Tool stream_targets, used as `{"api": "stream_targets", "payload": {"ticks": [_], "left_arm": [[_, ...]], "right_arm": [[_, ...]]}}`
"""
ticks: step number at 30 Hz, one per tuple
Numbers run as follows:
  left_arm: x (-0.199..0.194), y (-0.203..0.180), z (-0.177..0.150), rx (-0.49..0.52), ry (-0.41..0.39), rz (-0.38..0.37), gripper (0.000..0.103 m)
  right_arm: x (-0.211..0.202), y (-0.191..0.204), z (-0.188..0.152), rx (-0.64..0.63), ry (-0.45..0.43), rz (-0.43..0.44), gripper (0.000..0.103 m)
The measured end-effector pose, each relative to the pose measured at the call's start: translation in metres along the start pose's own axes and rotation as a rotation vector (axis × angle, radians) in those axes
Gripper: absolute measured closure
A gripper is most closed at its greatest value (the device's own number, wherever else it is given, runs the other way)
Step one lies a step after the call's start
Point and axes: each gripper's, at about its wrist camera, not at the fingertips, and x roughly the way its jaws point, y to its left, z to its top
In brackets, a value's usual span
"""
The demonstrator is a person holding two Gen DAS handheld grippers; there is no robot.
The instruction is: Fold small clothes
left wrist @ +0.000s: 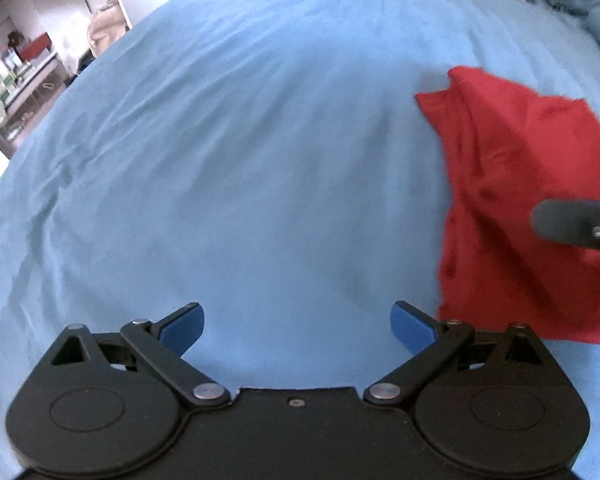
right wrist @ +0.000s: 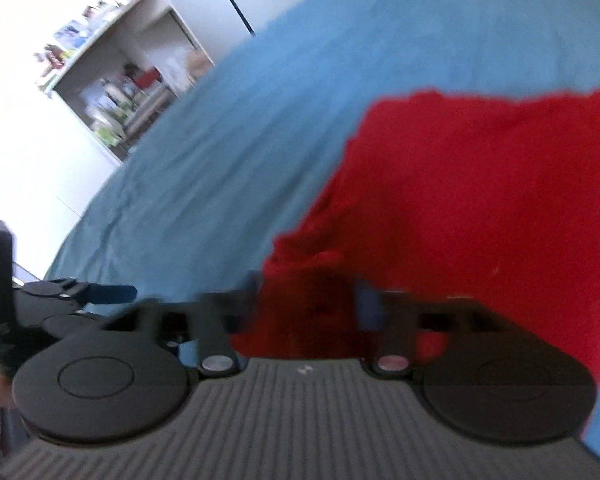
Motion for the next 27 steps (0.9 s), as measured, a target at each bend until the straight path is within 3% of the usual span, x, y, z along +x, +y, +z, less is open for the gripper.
{"api": "stream_targets", "payload": {"ticks": [3,6,10,14,18,23,27], "left_arm": [[-0.018,-0.005,0.004,-0.023,-0.037,-0.085,0.002],[-0.035,-0.016,0.003,-0.046,-0.049,-0.203,0.002],[-0.042,-0.038,0.007,-0.036,-0.053,-0.29,0.012],[-0.044,-0.059,0.018,-0.005,-0.099,-0.278,0.013],[-0.026,-0.063,0.021,-0.013,-0.122,-0.177,0.014],[0.004,-0.046,0.001,-0.046,-0.038,-0.07,0.019],[0.013,-0.039,-0.009,-0.066,-0.02,-0.074,0.016]], "right_arm": [[-0.041,0.002,0.002,-0.045,-0.09,0.027,0.011],[-0.085,-0.002,-0.013,-0.087,-0.136,-0.105,0.008],[-0.109,-0.014,-0.049,-0.093,-0.065,-0.263,0.008],[-0.119,-0.038,-0.082,-0.018,-0.005,-0.306,0.008],[-0.121,-0.043,-0.093,0.032,-0.024,-0.332,0.008],[-0.106,-0.05,-0.092,0.059,-0.024,-0.344,0.008],[-0.112,-0.061,-0.099,0.084,-0.021,-0.349,0.008]]}}
